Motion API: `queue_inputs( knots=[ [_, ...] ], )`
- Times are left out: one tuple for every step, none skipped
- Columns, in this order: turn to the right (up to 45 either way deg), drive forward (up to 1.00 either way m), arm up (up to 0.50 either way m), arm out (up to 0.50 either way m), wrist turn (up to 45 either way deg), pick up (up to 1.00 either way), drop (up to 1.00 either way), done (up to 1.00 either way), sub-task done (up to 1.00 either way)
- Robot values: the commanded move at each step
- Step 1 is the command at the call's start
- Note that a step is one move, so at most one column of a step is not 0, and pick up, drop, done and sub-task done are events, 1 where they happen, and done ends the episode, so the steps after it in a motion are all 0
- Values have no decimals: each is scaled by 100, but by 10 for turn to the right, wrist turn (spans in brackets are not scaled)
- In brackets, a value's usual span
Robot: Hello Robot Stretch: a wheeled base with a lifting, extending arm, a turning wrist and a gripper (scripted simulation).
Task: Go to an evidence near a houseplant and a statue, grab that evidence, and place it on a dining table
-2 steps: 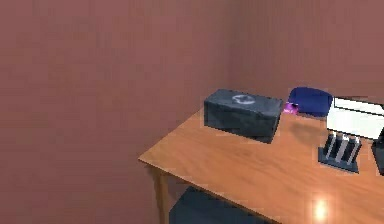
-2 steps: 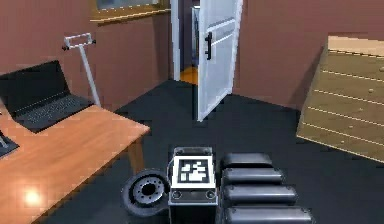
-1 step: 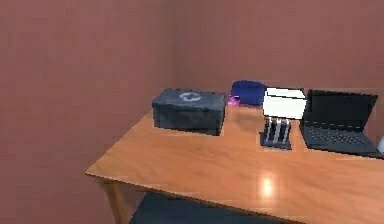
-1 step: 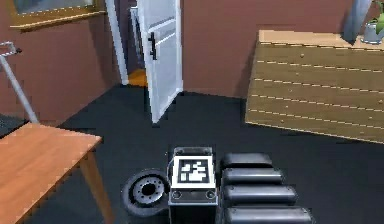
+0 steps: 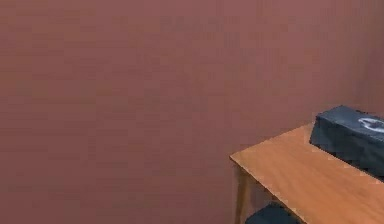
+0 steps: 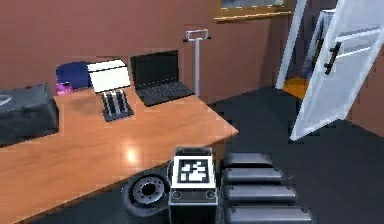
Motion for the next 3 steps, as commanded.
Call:
queue_inputs(
  knots=[
    [-120,0,0,0,0,0,0,0,0],
    [450,0,0,0,0,0,0,0,0],
    [150,0,0,0,0,0,0,0,0]
  ],
)
